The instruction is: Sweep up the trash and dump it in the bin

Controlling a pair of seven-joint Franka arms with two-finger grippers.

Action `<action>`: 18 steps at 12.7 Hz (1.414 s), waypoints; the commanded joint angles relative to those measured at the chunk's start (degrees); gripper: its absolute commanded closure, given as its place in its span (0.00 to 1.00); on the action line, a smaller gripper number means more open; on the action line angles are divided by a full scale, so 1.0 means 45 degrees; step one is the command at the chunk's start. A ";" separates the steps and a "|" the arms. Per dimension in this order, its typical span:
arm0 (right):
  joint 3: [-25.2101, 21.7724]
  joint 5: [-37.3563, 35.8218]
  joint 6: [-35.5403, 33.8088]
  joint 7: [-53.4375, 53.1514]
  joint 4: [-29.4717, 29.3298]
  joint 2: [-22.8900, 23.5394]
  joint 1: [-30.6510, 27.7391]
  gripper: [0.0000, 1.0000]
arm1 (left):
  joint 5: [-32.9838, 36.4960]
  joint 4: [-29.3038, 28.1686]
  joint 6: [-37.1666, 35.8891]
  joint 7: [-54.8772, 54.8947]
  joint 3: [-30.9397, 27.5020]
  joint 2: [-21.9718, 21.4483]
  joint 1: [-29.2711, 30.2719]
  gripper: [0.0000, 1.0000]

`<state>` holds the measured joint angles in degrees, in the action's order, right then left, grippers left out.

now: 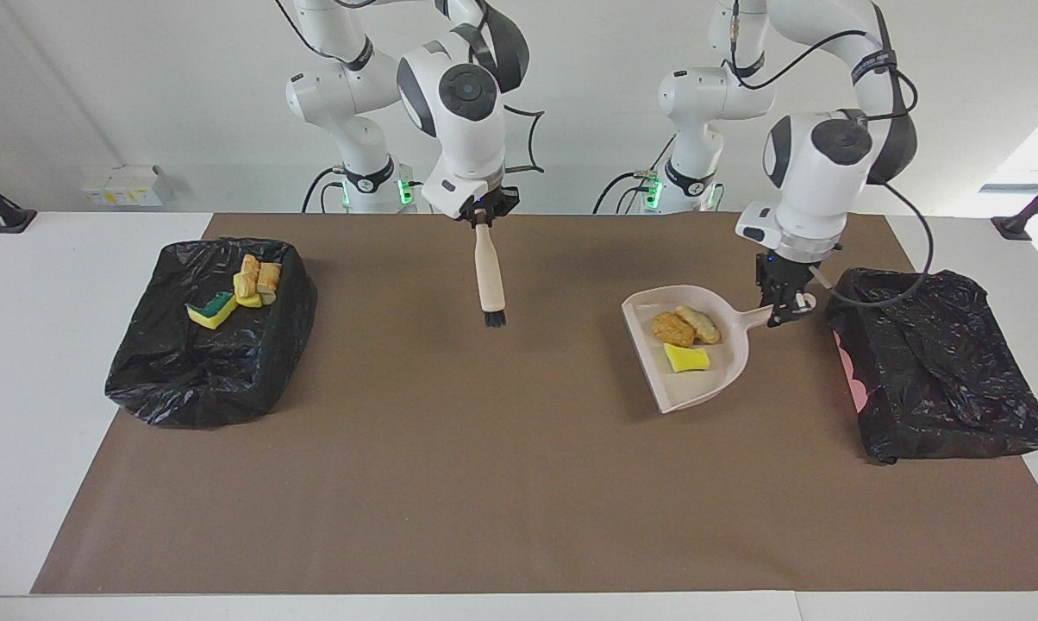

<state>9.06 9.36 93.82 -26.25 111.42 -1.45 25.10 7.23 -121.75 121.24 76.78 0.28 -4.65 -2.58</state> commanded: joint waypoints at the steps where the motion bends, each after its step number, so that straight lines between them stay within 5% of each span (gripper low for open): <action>1: -0.0001 0.0340 0.0362 -0.0705 0.0709 -0.0654 0.0357 1.00 | -0.0473 0.0452 -0.0710 0.1448 -0.1539 -0.0314 0.0007 1.00; 5: -0.0001 0.0887 0.3068 -0.2875 0.1779 -0.0147 0.2308 1.00 | -0.1778 0.1681 -0.0809 0.4609 -0.4488 -0.0042 0.0066 1.00; 10: -0.0001 0.1085 0.4636 -0.3970 0.2037 0.1218 0.3834 1.00 | -0.1665 0.4727 -0.0987 0.6938 -0.6856 0.1851 0.0163 1.00; 15: -0.0001 0.1065 0.5167 -0.4128 0.1998 0.2177 0.4169 1.00 | 0.1590 0.5318 0.0712 0.6825 -0.6976 0.2575 0.0652 1.00; 16: -0.0001 0.1065 0.5167 -0.4109 0.1921 0.2216 0.4169 0.68 | 0.2177 0.5318 0.0888 0.6573 -0.6995 0.2654 0.0632 1.00; 17: -0.0020 0.1046 0.5167 -0.4147 0.1804 0.2294 0.4149 0.01 | 0.3053 0.5260 0.0948 0.6223 -0.6995 0.2636 0.0497 1.00; 18: -0.0020 0.1046 0.5128 -0.4148 0.1648 0.2314 0.4149 0.00 | 0.3873 0.5201 0.0968 0.5871 -0.6976 0.2635 0.0418 1.00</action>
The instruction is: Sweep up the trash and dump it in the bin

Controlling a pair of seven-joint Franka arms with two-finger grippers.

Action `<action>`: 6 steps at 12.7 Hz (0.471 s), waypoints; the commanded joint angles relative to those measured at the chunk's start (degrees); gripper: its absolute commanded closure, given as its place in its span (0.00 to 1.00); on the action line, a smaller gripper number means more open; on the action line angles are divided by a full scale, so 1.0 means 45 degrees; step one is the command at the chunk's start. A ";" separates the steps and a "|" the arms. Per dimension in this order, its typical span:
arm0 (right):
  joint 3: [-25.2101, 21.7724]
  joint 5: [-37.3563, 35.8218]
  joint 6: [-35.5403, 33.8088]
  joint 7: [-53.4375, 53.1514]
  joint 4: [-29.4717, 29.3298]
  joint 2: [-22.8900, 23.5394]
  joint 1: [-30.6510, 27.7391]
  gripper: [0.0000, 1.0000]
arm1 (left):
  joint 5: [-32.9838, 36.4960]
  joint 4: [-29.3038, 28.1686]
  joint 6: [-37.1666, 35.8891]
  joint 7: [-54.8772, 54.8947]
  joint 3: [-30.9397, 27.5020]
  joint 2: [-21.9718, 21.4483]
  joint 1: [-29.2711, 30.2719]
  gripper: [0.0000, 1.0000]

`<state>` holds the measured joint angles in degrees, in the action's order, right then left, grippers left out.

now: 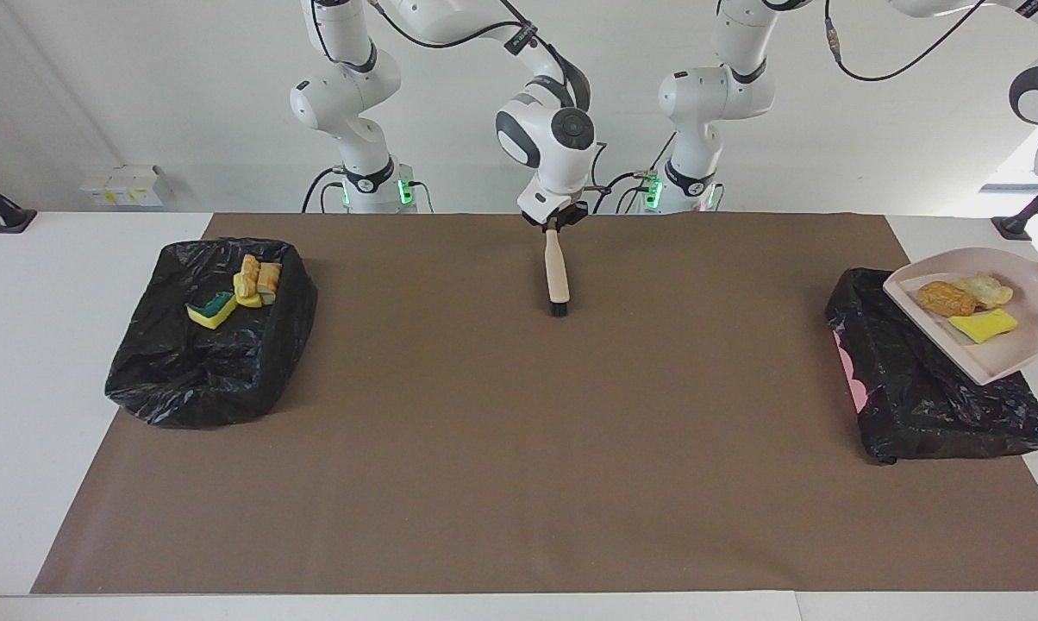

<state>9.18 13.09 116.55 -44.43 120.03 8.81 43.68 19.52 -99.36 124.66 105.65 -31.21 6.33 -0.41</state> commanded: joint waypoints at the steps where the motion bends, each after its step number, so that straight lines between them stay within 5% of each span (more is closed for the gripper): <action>1: -0.0048 0.0216 -0.0118 -0.0088 -0.0538 0.0015 -0.0018 0.00 | 0.1768 0.0185 0.0208 -0.0800 0.0080 0.0176 -0.0123 1.00; 6: -0.0107 0.0041 -0.1911 0.0029 -0.1925 -0.0589 -0.0874 0.00 | 0.4544 0.0165 -0.0338 -0.1915 0.0100 0.0098 -0.0865 1.00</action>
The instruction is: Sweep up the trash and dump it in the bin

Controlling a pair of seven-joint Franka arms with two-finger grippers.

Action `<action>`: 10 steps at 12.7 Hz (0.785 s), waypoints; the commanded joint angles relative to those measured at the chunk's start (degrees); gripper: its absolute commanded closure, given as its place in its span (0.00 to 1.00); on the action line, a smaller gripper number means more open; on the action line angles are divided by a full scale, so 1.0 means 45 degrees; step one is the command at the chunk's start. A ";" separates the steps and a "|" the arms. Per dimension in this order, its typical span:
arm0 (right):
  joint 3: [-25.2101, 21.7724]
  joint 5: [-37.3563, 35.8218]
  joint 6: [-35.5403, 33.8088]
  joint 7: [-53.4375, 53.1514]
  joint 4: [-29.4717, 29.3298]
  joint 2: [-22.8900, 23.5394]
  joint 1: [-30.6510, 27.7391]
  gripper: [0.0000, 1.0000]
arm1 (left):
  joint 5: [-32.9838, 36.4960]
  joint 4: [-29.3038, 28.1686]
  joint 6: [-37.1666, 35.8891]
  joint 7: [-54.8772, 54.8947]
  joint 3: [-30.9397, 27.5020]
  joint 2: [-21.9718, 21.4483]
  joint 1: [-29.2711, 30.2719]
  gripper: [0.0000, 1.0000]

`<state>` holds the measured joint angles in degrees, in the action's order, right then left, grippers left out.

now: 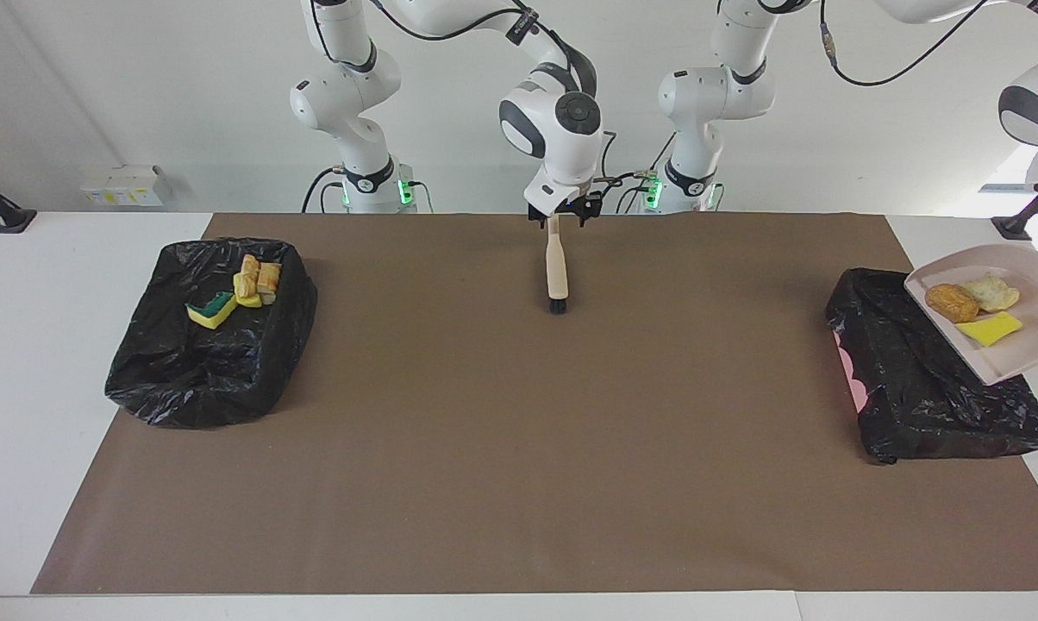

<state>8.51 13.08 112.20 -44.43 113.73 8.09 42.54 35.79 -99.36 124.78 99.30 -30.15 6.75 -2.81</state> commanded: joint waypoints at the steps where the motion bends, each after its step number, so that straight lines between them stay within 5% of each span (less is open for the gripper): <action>1: 0.0062 0.0042 -0.1451 0.0281 -0.0798 -0.0683 -0.1052 0.00 | 0.1108 0.0166 -0.0444 -0.0658 -0.0137 -0.0016 -0.0333 1.00; 6: 0.0004 0.0023 -0.4205 0.2368 -0.2613 -0.1174 -0.2966 0.00 | 0.2087 0.0244 -0.0872 -0.0757 -0.0040 -0.0230 -0.0352 1.00; 10: -0.0016 0.0003 -0.4366 0.4768 -0.2929 -0.2090 -0.4898 0.00 | 0.1951 0.0148 -0.1575 -0.0736 0.0194 -0.1165 -0.0333 1.00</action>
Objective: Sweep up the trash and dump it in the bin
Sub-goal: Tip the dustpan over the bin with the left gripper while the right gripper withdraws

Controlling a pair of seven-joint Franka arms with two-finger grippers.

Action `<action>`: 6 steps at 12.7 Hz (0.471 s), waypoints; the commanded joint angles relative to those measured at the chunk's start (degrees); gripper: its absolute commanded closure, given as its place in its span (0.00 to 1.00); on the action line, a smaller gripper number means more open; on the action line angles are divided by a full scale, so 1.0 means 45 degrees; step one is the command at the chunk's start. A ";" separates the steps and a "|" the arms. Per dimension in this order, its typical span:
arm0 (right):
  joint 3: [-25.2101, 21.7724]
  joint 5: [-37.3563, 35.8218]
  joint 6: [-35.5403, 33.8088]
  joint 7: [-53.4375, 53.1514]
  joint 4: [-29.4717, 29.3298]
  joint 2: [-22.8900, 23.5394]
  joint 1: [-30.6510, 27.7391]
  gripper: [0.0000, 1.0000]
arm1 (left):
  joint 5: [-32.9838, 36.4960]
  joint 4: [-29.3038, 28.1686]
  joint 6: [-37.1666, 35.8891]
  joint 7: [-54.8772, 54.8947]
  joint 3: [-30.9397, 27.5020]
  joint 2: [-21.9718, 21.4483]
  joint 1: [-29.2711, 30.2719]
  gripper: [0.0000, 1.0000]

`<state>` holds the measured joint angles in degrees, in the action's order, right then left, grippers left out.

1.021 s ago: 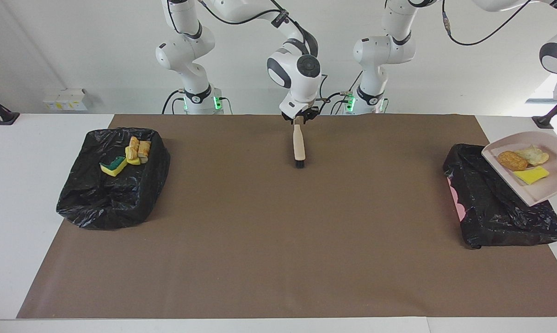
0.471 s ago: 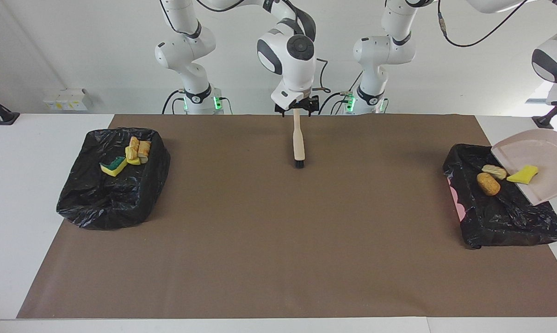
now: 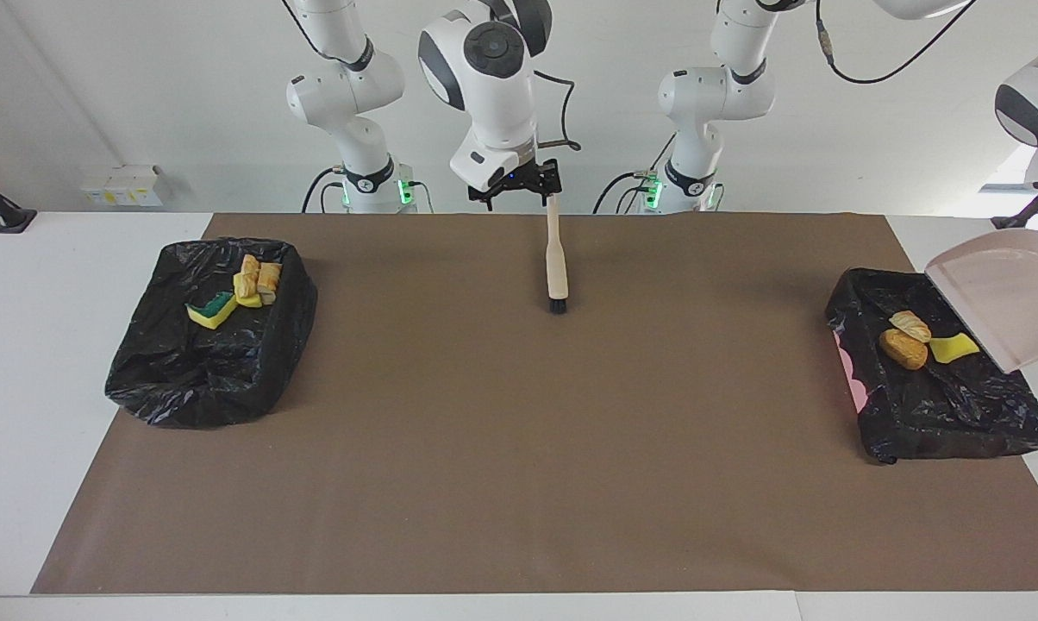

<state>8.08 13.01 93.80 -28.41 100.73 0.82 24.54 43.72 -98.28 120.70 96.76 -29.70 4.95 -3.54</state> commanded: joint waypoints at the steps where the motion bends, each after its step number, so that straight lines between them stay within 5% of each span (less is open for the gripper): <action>1: 0.0061 0.0000 -0.0297 0.2009 -0.0041 -0.0591 -0.1328 0.00 | 0.0032 -0.0190 -0.1018 -0.0231 0.0155 -0.0864 -0.0171 1.00; 4: -0.0076 -0.0875 -0.0258 0.4120 -0.0041 -0.0826 -0.2286 0.00 | -0.3276 -0.0676 -0.1372 -0.0271 0.0195 -0.1137 -0.0074 1.00; 6: -0.0115 -0.0996 -0.0161 0.4592 -0.0119 -0.1002 -0.3241 0.00 | -0.4167 -0.1379 -0.1412 -0.1279 0.0272 -0.1566 -0.0209 1.00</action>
<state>7.43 9.30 93.31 -10.89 100.35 -2.53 13.32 27.53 -100.49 114.78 95.33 -28.69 1.24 -3.53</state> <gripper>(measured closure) 0.000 0.683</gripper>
